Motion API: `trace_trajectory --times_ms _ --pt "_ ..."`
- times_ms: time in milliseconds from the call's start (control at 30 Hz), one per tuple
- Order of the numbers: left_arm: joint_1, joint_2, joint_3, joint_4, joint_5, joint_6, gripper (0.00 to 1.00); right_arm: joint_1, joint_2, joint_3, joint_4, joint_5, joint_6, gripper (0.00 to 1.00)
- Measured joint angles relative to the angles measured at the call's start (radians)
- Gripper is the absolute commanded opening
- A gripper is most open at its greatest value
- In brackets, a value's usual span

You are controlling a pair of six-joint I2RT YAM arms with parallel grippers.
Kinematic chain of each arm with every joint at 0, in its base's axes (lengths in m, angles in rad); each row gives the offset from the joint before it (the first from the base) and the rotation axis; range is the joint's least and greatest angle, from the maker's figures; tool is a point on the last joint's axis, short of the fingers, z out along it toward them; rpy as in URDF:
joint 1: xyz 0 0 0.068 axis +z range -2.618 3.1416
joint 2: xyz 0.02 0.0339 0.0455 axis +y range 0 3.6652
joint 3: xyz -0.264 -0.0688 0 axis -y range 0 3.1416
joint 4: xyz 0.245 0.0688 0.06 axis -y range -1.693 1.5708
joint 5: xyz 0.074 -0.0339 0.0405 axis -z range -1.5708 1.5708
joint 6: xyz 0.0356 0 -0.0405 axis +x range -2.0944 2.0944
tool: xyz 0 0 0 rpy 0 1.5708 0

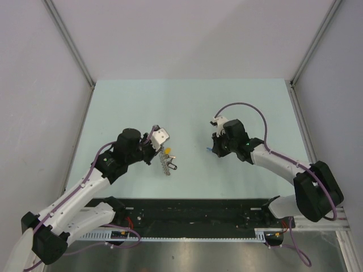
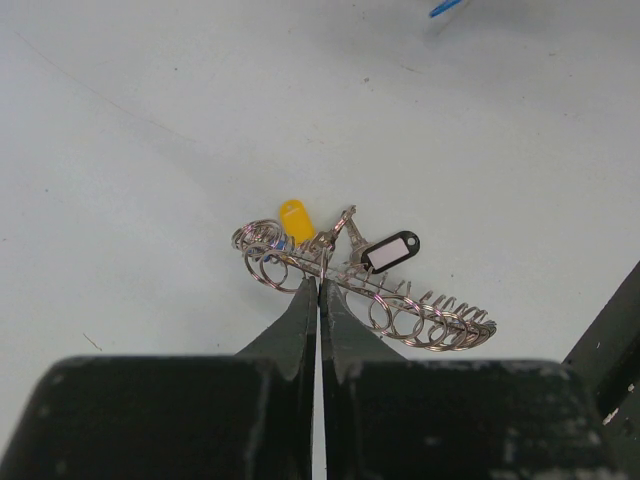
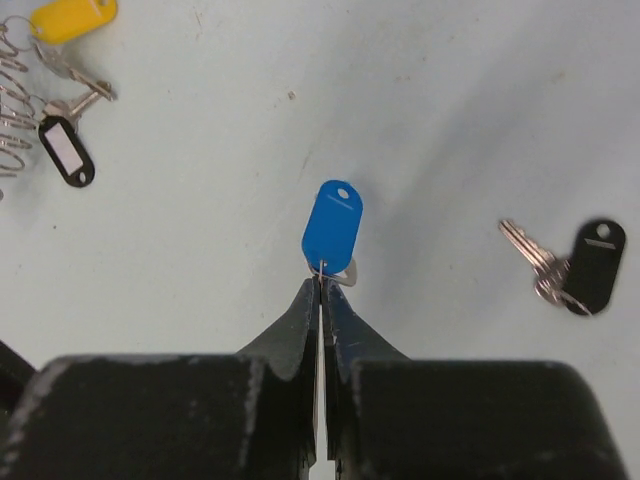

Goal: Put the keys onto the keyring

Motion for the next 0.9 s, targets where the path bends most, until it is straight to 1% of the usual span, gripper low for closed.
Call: trace_trajectory --times_ms 167,267,467,600,667,900 --pt "0.0 0.0 0.0 0.0 -0.005 0.0 0.0 0.004 -0.089 0.094 -0.233 0.08 -0.024 0.0" --pt "0.0 0.0 0.0 0.0 -0.007 0.0 0.0 0.006 -0.114 0.141 -0.321 0.126 -0.049 0.0" --pt "0.0 0.0 0.0 0.0 -0.007 0.0 0.0 0.024 -0.098 0.22 -0.523 0.206 -0.119 0.0" --pt "0.0 0.0 0.0 0.0 -0.007 0.0 0.0 0.072 0.002 0.24 -0.587 0.227 -0.171 0.0" --pt "0.0 -0.001 0.0 0.0 -0.007 0.0 0.0 0.109 0.086 0.259 -0.607 0.241 -0.195 0.0" --pt "0.0 -0.017 0.0 0.0 -0.008 0.0 0.0 0.203 0.294 0.313 -0.576 0.244 -0.277 0.0"
